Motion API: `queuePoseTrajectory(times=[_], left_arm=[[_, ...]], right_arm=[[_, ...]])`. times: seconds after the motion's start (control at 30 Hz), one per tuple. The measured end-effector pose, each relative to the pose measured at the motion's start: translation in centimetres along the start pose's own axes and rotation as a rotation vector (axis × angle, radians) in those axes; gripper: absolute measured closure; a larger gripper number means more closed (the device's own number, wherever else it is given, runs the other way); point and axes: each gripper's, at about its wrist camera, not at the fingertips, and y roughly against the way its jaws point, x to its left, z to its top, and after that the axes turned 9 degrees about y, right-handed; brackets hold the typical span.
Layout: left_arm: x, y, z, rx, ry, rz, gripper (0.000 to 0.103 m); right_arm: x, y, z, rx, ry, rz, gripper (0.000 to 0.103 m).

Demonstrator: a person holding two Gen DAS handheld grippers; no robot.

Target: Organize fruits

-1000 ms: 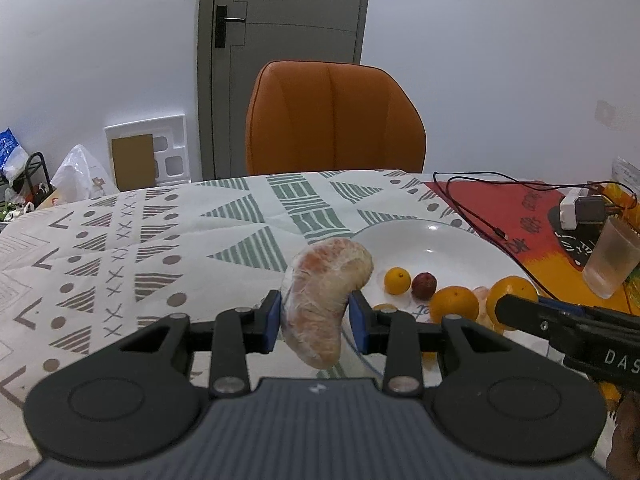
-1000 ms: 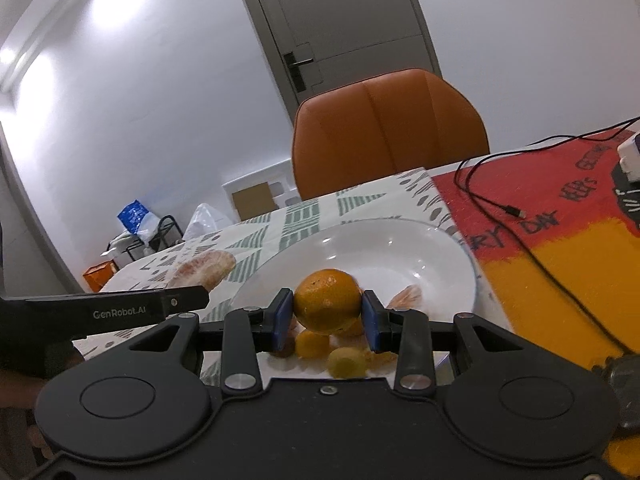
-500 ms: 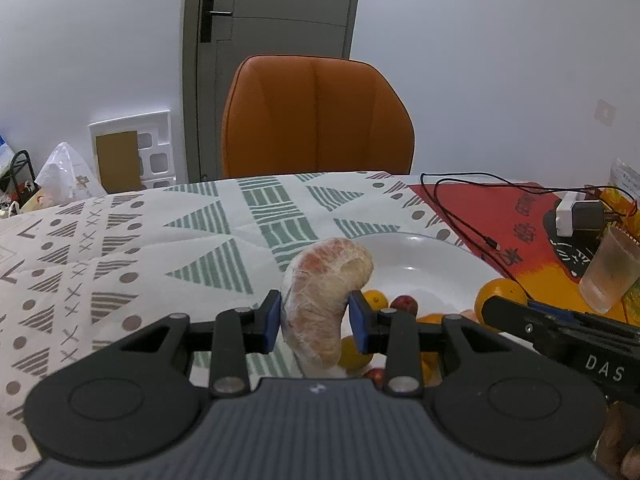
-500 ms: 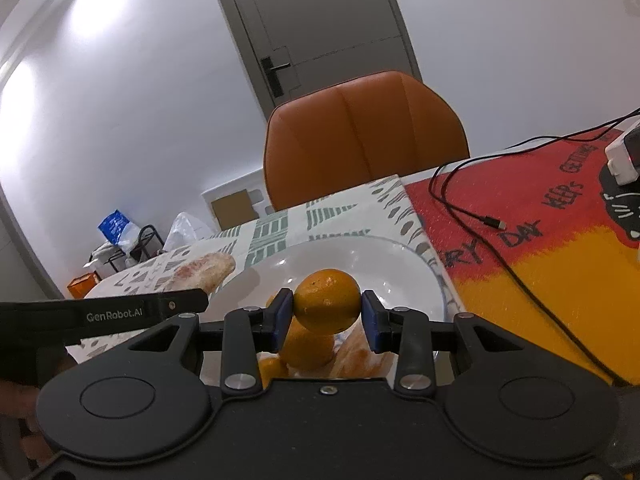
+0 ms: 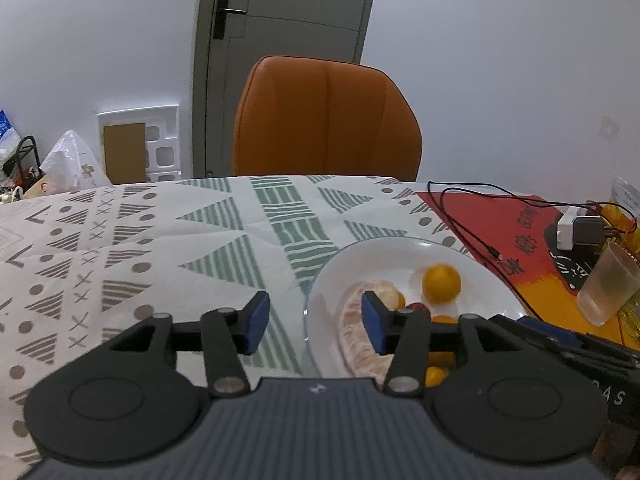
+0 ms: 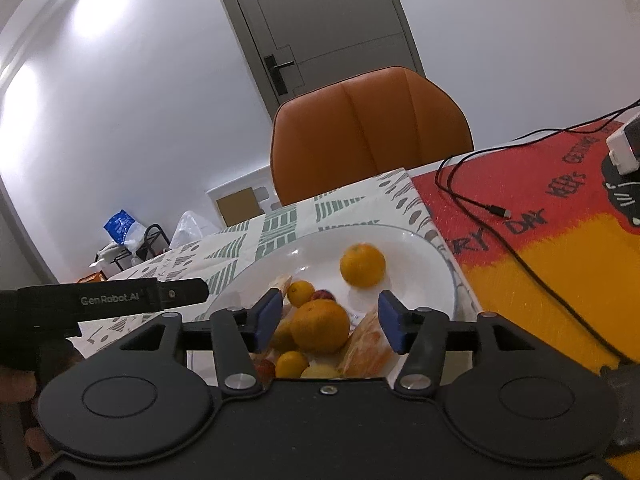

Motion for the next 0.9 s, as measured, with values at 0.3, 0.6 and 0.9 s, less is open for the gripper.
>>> queuePoseTrajectory(times=[0.3, 0.6, 0.9], left_arm=[[1.7, 2.7, -0.2, -0.027, 0.016, 0.017, 0.022], [2.7, 5.3, -0.5, -0.058, 0.008, 0.029, 0.010], [4.1, 7.8, -0.9, -0.051, 0.009, 0.074, 0.005]], right_arm=[[1.0, 1.3, -0.4, -0.001, -0.014, -0.011, 0.040], [2.2, 2.7, -0.8, -0.020, -0.015, -0.008, 0.024], [3.5, 3.7, -0.8, -0.036, -0.013, 0.022, 0.000]])
